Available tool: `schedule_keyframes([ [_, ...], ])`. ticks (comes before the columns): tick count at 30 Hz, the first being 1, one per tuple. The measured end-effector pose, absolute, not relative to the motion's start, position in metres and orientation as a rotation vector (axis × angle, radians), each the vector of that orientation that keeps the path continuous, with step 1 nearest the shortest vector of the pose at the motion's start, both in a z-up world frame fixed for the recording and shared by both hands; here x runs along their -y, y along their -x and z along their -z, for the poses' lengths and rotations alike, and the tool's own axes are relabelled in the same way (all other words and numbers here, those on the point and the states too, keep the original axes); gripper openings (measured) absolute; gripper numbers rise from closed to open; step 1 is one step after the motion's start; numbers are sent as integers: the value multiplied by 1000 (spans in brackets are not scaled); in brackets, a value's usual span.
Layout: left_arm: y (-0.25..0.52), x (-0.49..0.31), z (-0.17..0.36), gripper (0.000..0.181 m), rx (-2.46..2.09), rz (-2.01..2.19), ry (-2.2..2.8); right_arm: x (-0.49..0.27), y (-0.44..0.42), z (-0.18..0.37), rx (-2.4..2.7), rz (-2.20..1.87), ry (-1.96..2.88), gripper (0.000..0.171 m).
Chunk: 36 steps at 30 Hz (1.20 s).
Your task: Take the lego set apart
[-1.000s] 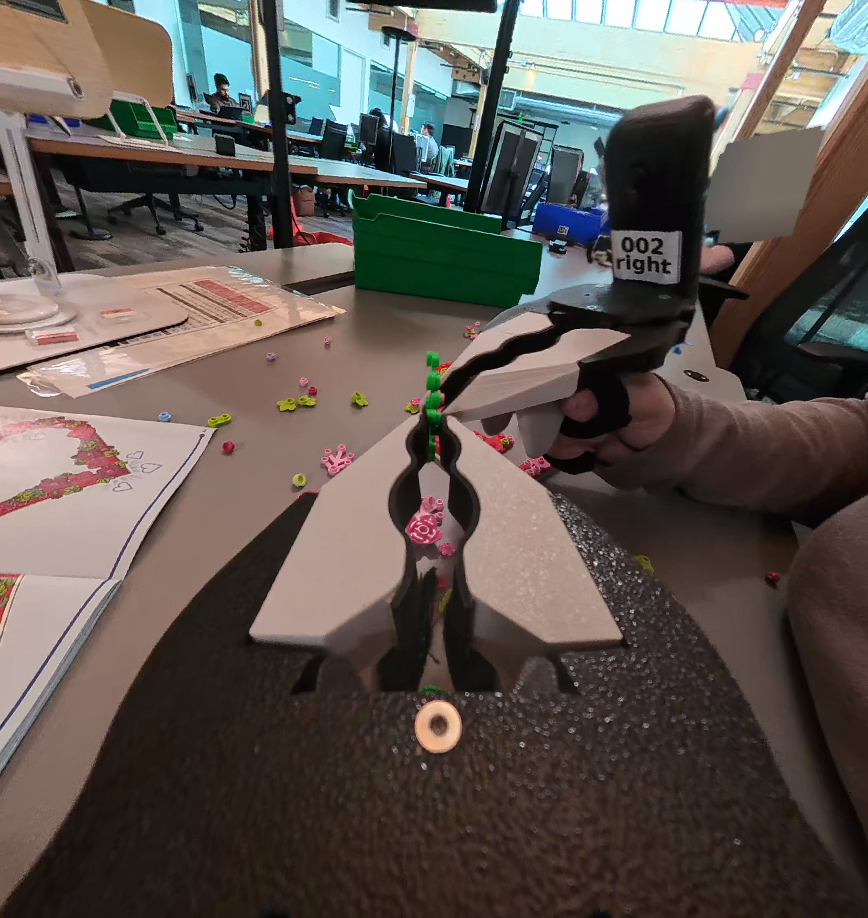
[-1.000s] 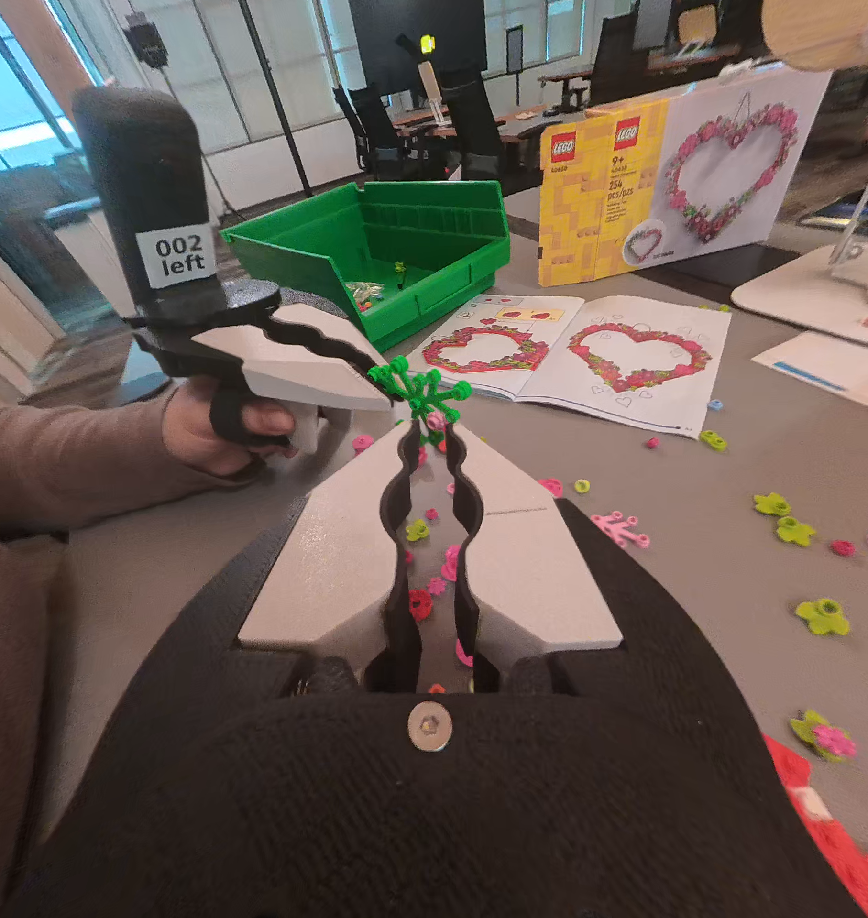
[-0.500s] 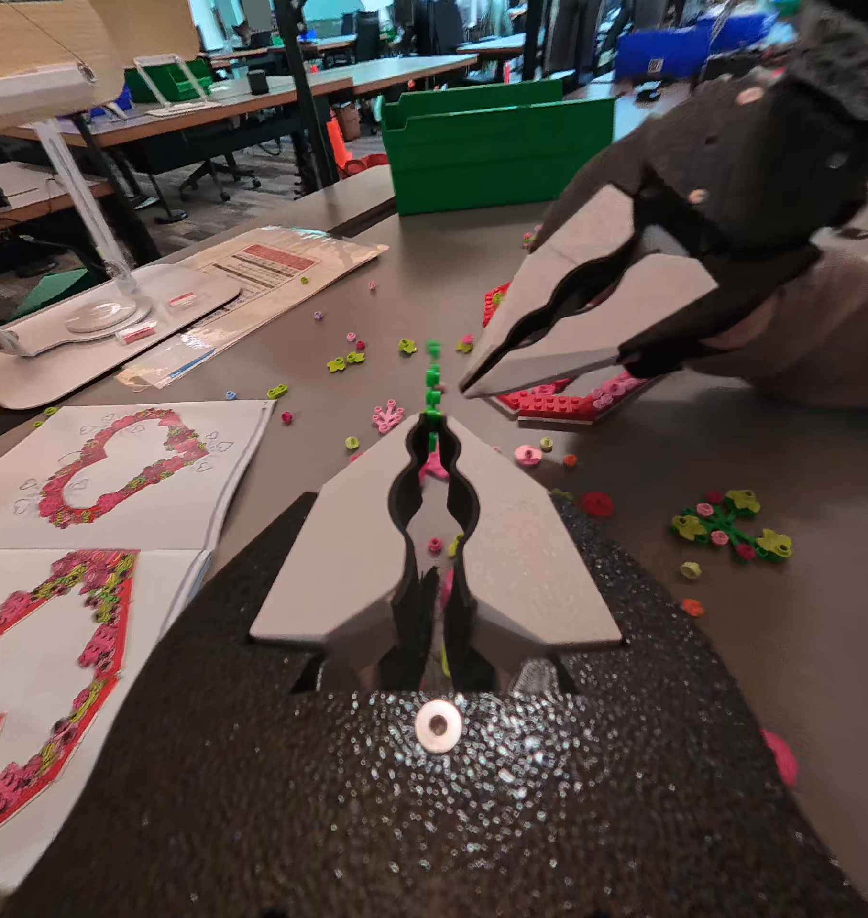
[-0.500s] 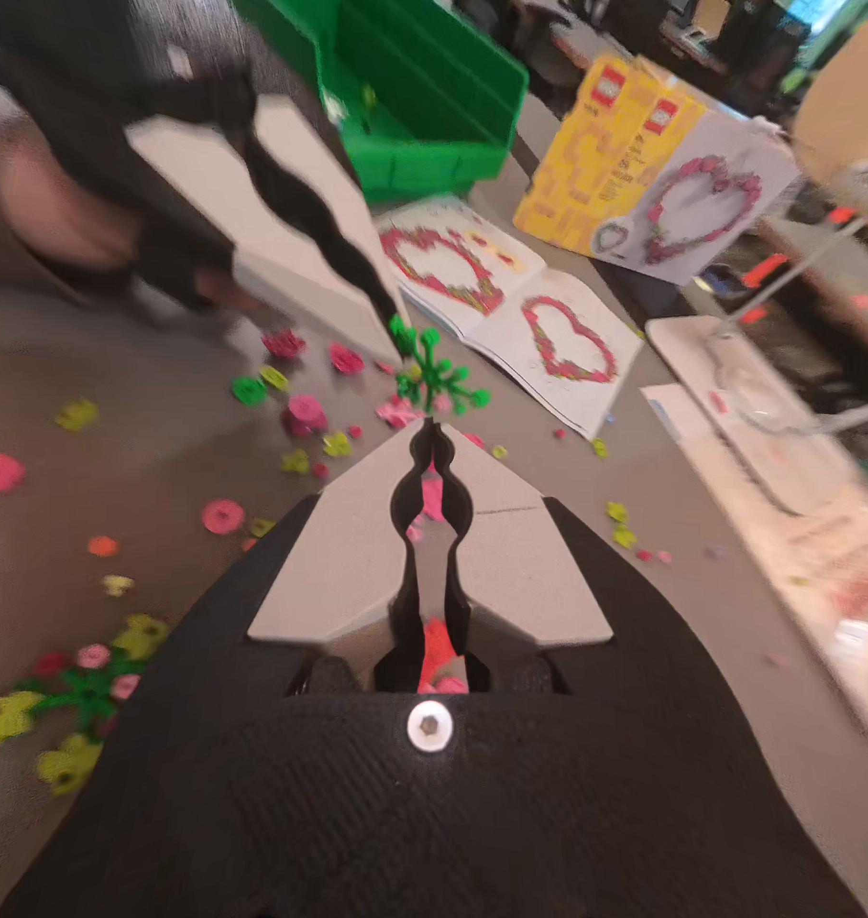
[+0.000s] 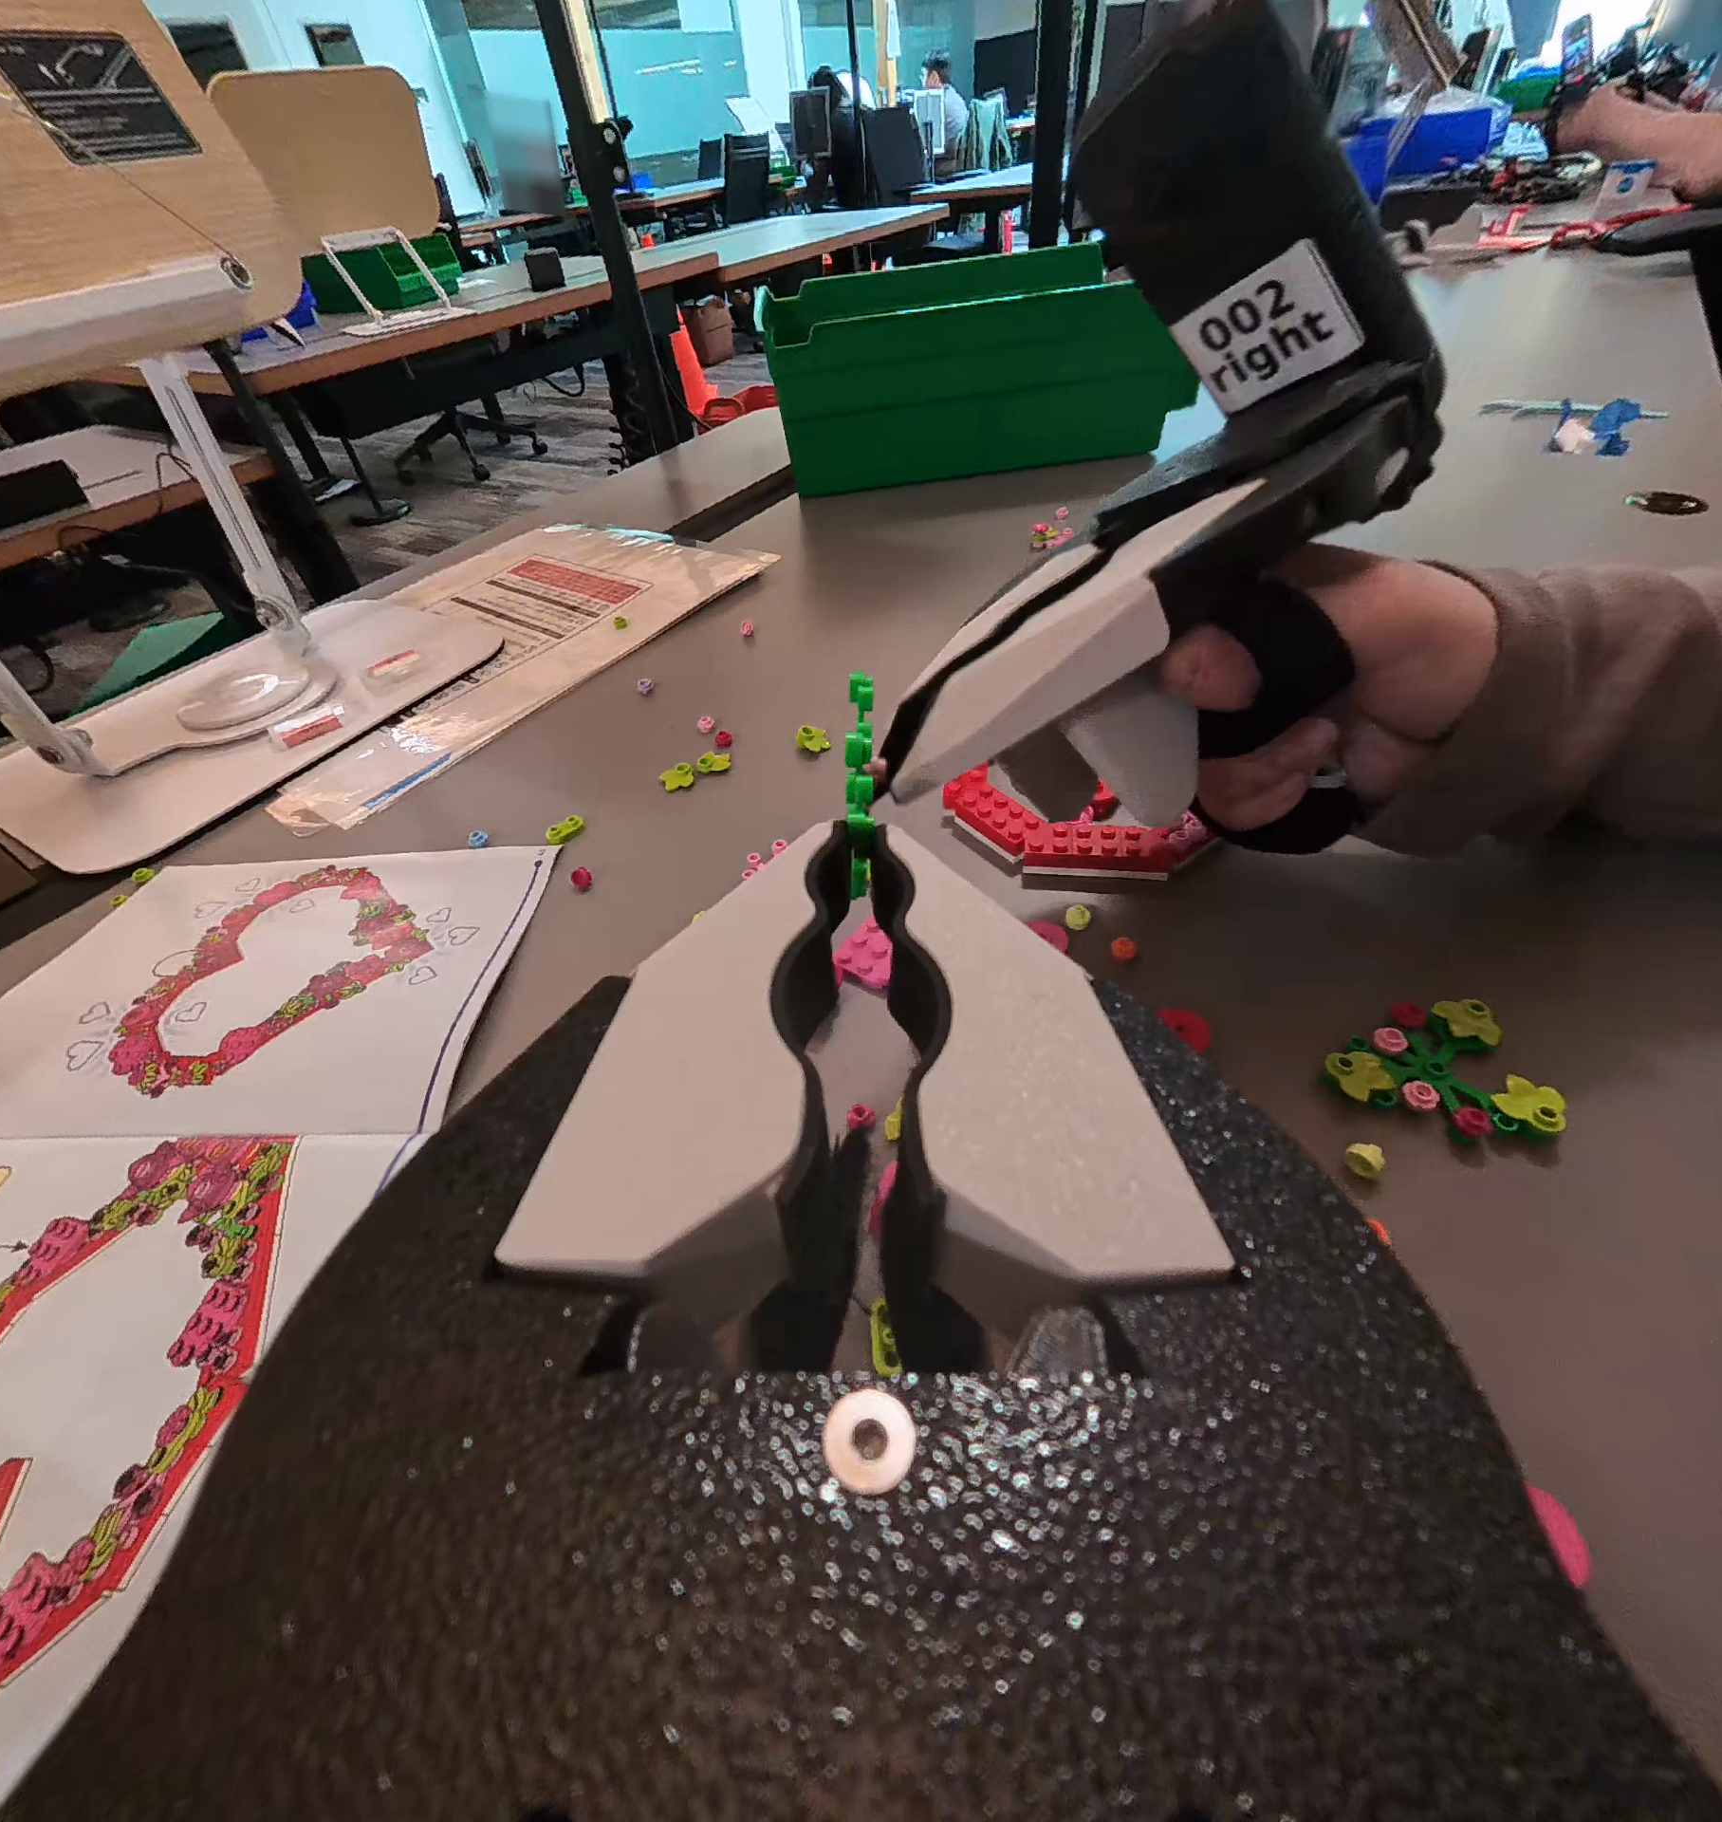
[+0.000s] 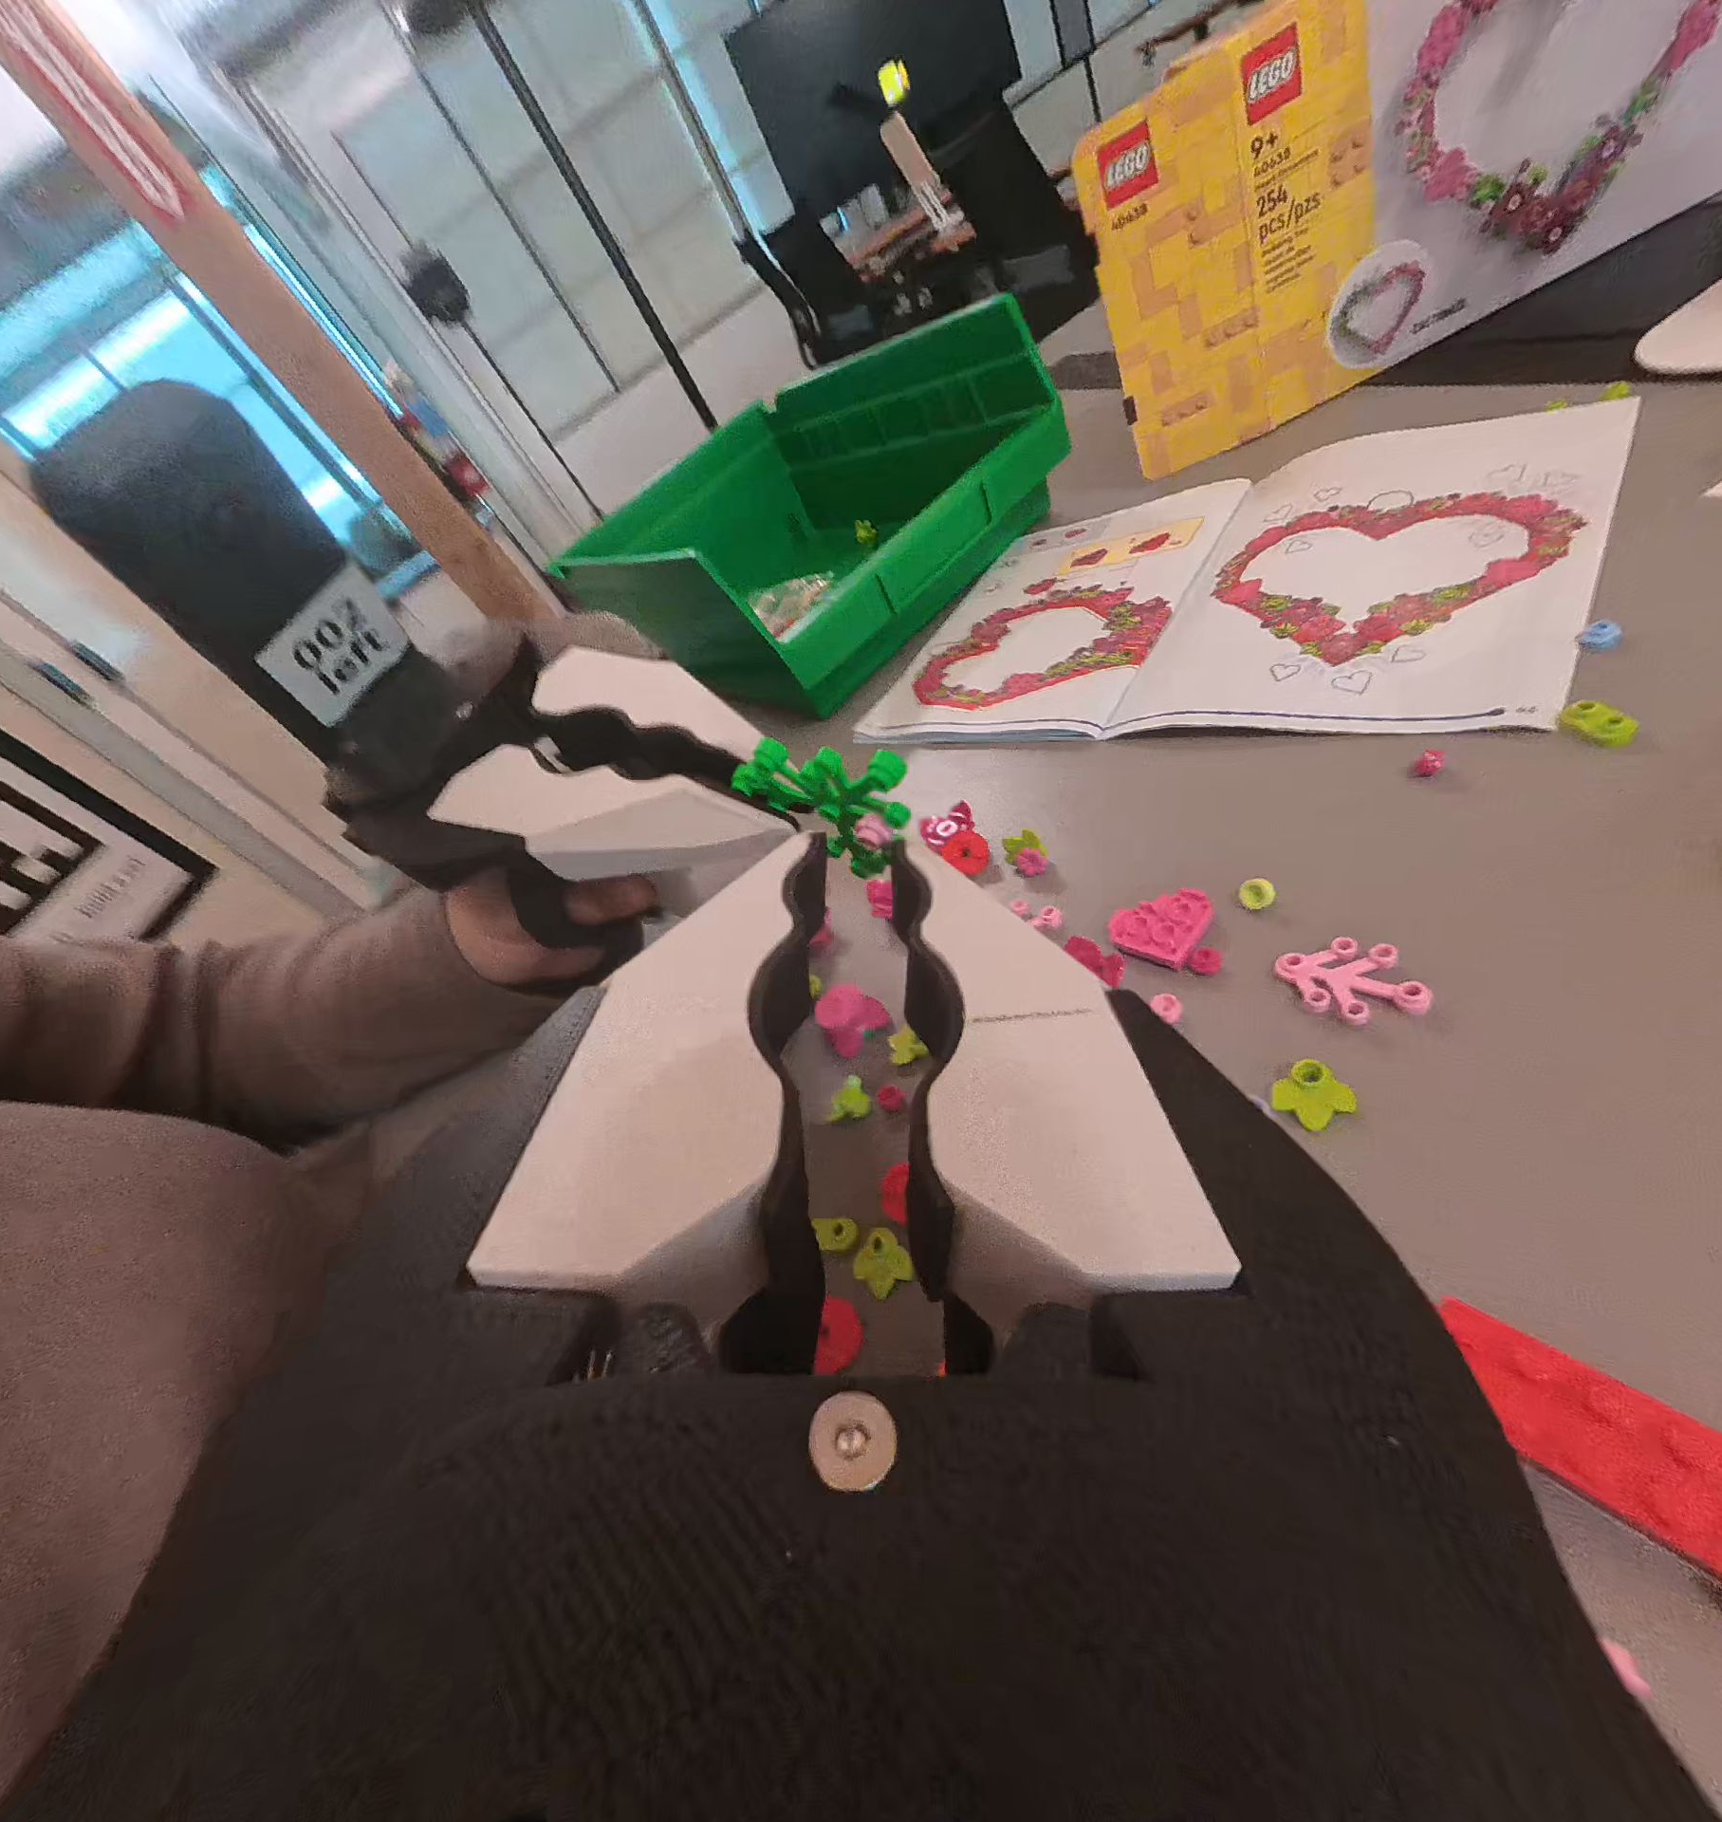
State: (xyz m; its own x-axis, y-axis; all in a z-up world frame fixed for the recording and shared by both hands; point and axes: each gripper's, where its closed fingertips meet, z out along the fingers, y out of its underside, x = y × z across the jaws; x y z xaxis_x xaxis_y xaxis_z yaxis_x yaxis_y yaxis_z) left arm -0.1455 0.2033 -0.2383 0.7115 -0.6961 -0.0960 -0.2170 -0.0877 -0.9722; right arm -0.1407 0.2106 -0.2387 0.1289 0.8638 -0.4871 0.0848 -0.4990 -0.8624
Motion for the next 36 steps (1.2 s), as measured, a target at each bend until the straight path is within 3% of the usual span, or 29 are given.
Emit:
schedule_keyframes([
  [8,141,-200,238,0,-819,387,1611,-211,139,239,831,-1594,1766,5],
  [14,169,-210,228,0,-716,336,1633,-220,129,262,1236,-965,1668,5],
  [21,172,-213,234,0,-694,400,1669,-229,118,295,1440,-659,1773,7],
  [23,168,-212,237,1,-710,407,1672,-230,119,299,1436,-661,1794,25],
  [28,166,-211,238,1,-708,435,1680,-230,117,305,1476,-634,1817,42],
  [31,166,-211,239,1,-699,461,1682,-226,112,314,1526,-621,1892,67],
  [36,164,-211,240,1,-701,484,1684,-216,106,323,1521,-724,2067,86],
])
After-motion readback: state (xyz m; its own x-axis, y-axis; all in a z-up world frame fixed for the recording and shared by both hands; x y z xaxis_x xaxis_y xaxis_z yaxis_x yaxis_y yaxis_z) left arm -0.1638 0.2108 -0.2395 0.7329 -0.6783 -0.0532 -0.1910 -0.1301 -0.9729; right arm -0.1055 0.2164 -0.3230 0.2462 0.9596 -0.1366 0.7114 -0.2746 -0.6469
